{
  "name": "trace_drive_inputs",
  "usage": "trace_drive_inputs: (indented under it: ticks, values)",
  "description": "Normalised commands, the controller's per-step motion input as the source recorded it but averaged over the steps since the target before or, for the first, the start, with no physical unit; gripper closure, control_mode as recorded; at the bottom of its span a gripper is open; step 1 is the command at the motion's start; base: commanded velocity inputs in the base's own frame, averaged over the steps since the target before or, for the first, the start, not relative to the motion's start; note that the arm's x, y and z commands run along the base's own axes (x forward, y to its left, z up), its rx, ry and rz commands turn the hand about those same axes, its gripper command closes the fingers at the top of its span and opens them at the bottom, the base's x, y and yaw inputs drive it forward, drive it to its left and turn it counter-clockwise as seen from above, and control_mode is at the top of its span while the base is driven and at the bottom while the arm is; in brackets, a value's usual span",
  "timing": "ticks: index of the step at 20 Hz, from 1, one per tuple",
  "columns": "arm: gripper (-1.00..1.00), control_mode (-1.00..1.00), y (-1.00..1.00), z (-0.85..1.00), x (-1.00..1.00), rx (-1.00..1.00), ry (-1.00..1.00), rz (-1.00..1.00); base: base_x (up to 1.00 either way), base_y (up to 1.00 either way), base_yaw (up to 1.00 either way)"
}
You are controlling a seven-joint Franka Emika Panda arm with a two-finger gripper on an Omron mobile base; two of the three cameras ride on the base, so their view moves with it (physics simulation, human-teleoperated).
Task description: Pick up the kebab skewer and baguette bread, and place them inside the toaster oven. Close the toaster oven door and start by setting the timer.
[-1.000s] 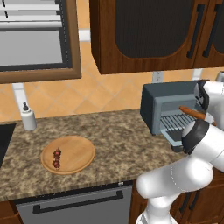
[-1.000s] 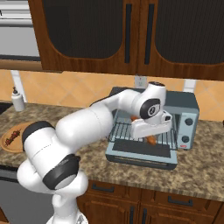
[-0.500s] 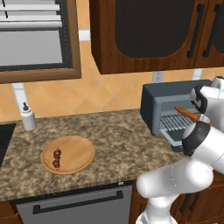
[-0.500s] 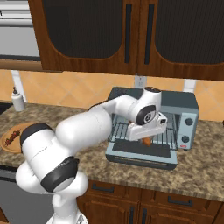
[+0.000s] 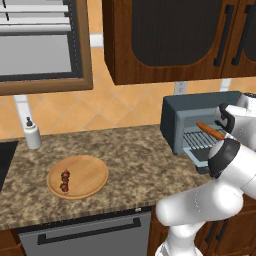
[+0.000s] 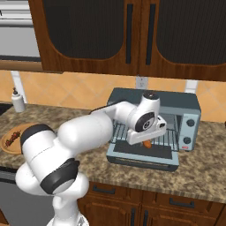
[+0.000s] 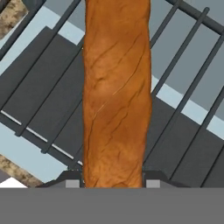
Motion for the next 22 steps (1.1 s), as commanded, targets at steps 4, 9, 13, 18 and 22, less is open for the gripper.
trace_drive_inputs:
  ticks: [4, 9, 13, 18, 22]
  values:
    - [1.00, -1.00, 0.00, -0.15, 0.10, -0.01, -0.02, 0.01, 0.00, 0.00, 0.00]
    - [1.00, -1.00, -0.15, -0.03, 0.03, -0.03, -0.01, 0.04, 0.00, 0.00, 0.00]
    - [1.00, -1.00, -0.18, -0.01, 0.00, -0.04, -0.01, 0.05, 0.00, 0.00, 0.00]
    - [1.00, -1.00, -0.06, 0.00, 0.00, -0.03, -0.04, 0.05, 0.00, 0.00, 0.00]
    - [1.00, -1.00, -0.08, 0.00, 0.04, -0.02, -0.06, 0.04, 0.00, 0.00, 0.00]
